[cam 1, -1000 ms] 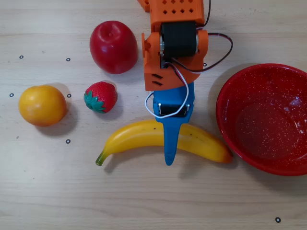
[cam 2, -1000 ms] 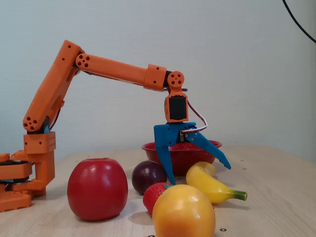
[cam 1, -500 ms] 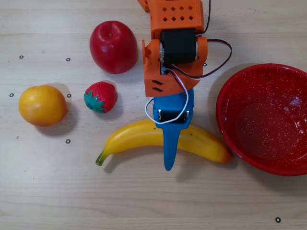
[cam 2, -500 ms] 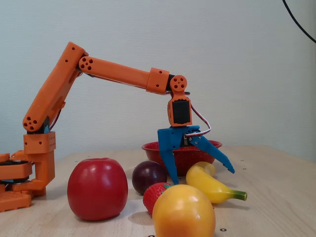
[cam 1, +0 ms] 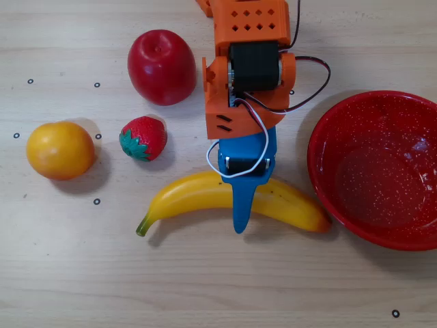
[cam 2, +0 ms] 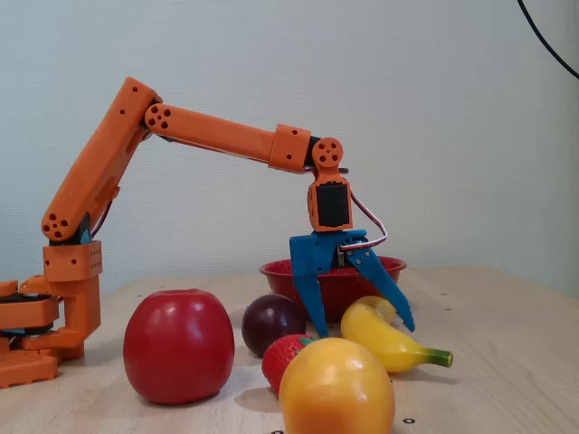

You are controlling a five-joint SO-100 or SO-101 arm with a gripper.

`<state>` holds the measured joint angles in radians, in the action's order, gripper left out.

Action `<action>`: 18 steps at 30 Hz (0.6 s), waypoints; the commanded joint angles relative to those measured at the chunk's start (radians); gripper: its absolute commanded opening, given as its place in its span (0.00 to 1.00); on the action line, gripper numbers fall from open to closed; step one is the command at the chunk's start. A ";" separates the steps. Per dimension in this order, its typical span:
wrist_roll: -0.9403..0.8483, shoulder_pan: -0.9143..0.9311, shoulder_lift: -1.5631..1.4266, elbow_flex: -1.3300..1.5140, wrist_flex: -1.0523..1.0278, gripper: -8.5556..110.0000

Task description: Put the banana in the red bowl.

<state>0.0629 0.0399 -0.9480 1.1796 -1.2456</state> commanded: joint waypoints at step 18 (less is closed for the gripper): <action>0.080 0.020 -0.046 -0.051 0.020 0.10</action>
<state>0.1028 0.0353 -0.9480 1.1796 -1.2364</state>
